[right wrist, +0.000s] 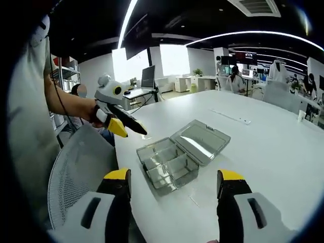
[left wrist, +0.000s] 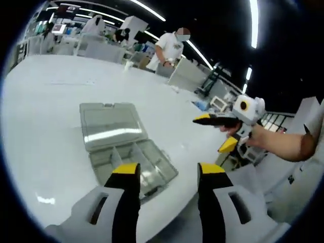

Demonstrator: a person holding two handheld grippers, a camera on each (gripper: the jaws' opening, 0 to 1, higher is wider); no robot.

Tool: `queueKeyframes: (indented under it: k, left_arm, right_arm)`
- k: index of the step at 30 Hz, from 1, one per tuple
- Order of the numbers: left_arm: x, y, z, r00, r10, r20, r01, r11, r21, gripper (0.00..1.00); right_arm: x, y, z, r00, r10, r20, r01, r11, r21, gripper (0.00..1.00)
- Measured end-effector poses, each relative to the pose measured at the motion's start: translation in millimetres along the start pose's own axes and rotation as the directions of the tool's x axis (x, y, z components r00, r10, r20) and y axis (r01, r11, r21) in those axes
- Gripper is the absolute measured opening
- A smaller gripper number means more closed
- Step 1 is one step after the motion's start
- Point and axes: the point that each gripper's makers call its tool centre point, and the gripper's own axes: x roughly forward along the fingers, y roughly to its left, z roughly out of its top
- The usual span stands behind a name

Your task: Insert the divider into the dual guide fixture by aligning both edges with the guide slots and pushing it downward to the bottom, including one-sided entry, uneven engagement, binding, and posture correction.

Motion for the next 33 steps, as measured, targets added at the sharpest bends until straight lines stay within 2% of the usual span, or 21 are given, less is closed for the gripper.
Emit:
queueKeyframes:
  k: [5,10,16,29,33]
  left_arm:
    - [0,-7.4,-1.5,1.0,-0.028,0.011,0.027,0.999,0.033,0.46]
    - [0,-16.5,3.1,0.998,-0.059,0.029,0.056,0.994,0.098,0.47]
    - [-1,-21.6,6.3,0.995,-0.084,0.05,0.076,0.986,0.147,0.5]
    - [-5,-19.0,11.4,0.994,-0.077,0.071,0.063,0.98,0.187,0.51]
    - [-3,-19.4,9.0,0.995,-0.077,0.056,0.064,0.977,0.202,0.52]
  right_arm:
    - [-7,-10,-2.2,1.0,-0.019,-0.001,0.019,1.0,0.01,0.66]
    - [-12,-22,-6.2,0.999,-0.043,-0.005,0.044,0.999,0.015,0.65]
    - [-14,-37,-20.0,0.998,-0.063,-0.029,0.064,0.998,0.019,0.64]
    - [-19,-59,-39.0,0.993,-0.054,-0.109,0.052,0.998,-0.023,0.63]
    - [-19,-66,-50.3,0.988,-0.05,-0.143,0.046,0.999,-0.029,0.62]
